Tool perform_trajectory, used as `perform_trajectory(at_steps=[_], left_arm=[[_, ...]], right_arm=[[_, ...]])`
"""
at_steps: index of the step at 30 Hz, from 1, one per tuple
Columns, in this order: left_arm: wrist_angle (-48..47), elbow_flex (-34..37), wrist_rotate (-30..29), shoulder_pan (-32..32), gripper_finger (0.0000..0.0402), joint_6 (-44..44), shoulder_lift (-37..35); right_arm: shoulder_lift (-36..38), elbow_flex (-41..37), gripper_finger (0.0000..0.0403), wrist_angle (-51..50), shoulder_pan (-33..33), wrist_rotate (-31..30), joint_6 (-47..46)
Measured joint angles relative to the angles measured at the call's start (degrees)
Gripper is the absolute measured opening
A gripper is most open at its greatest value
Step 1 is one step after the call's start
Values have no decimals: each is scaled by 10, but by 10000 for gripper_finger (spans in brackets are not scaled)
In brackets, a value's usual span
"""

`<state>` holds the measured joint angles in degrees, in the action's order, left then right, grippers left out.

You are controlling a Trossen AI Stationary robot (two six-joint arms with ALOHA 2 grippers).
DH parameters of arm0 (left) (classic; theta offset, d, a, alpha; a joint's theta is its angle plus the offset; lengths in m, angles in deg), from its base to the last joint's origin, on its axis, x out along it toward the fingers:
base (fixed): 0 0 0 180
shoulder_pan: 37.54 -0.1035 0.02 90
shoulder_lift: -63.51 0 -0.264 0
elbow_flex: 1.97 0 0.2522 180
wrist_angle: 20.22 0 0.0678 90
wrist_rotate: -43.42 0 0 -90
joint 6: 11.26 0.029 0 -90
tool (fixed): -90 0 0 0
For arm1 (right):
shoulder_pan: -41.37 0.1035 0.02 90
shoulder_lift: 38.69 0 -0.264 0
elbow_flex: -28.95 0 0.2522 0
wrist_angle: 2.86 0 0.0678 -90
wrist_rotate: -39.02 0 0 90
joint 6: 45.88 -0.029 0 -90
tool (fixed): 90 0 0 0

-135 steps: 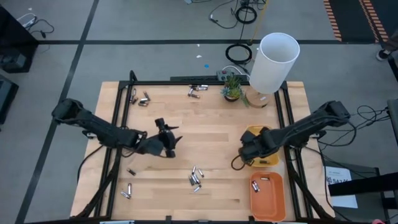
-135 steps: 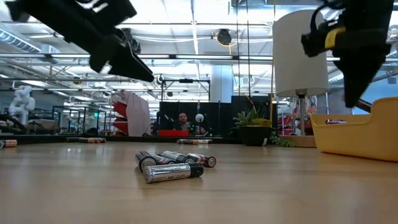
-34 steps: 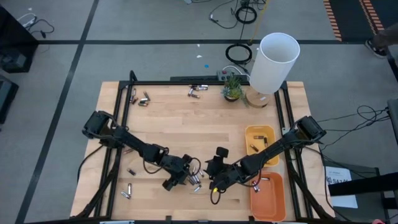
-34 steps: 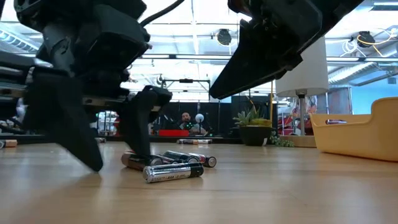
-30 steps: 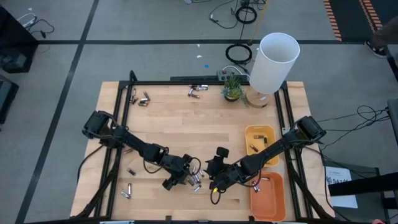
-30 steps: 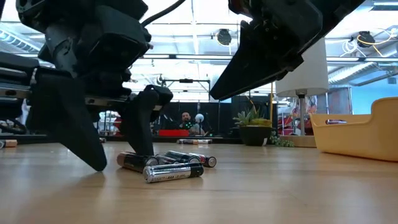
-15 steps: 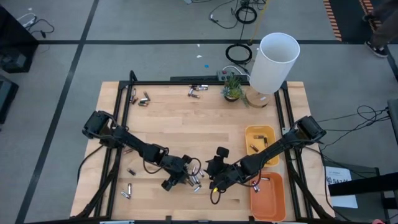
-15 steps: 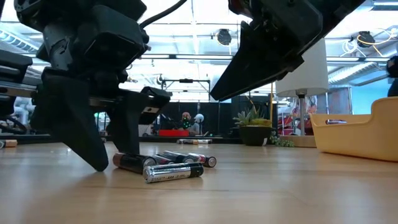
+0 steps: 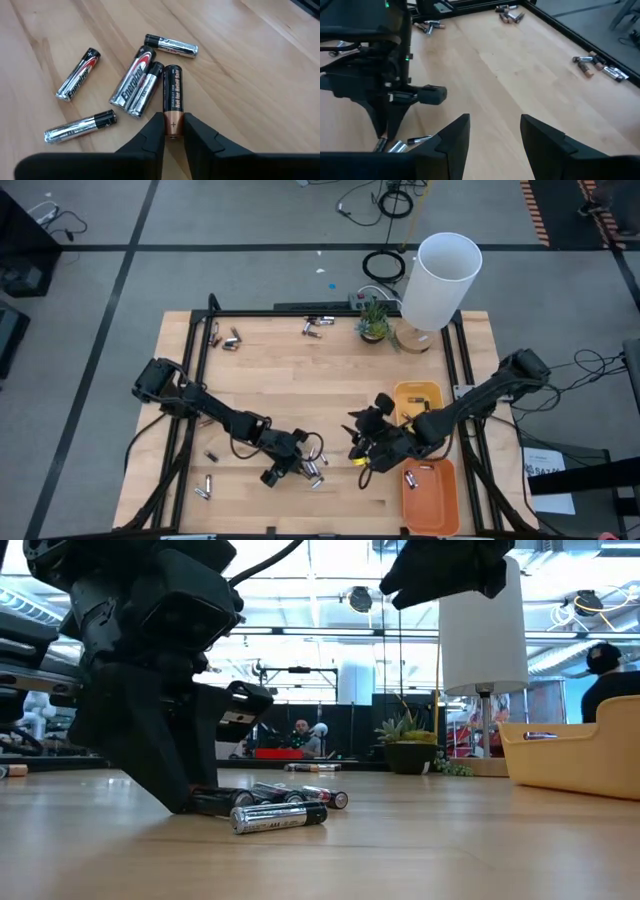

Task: Sort batteries
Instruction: Put the brown battery into the yellow bin

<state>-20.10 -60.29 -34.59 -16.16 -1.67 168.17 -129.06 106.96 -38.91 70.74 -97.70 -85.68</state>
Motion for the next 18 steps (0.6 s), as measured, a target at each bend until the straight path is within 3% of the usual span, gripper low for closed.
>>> perform_trajectory(at_steps=[9, 18], left_arm=[[-26, 1, 0, 1, 56, 0, -75], [-79, 1, -17, -28, 55, 43, -207]], right_arm=[[-52, 0, 166, 54, 14, 50, 13], [-108, 0, 166, 208, 44, 46, 152]])
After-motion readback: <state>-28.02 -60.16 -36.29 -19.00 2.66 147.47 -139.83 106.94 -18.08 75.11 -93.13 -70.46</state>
